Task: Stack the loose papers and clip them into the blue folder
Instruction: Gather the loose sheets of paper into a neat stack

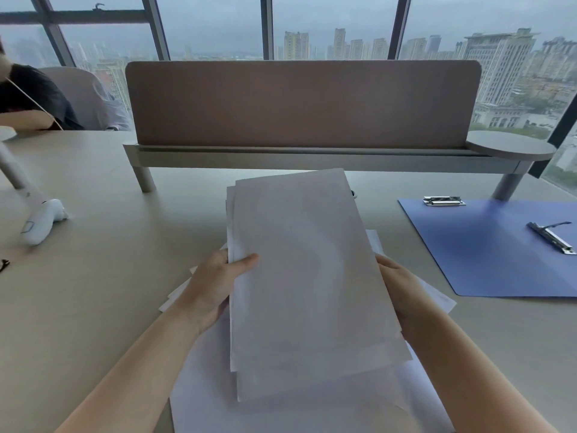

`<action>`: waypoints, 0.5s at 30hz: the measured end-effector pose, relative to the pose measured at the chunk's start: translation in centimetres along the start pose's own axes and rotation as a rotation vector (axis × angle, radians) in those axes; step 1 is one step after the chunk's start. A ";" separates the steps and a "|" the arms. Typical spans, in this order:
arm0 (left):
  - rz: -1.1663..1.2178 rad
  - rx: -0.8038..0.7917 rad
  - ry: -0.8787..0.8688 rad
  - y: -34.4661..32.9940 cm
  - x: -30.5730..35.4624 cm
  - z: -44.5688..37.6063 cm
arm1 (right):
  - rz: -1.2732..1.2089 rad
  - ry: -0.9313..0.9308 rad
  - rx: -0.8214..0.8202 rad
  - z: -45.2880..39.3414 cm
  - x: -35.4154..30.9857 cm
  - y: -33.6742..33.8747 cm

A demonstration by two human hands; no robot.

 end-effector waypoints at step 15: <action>0.181 0.101 0.159 1.8 -0.6 0.2 | 0.343 0.125 0.138 -1.0 -0.5 0.5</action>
Point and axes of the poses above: each hand's wrist, its own z-axis away from the middle knuckle, its own y-axis out of the back of the hand, x = y × z, the point moved 6 cm from there along -z, towards the middle knuckle, and after that the axes turned 15 degrees about -x, right-handed, at the moved point
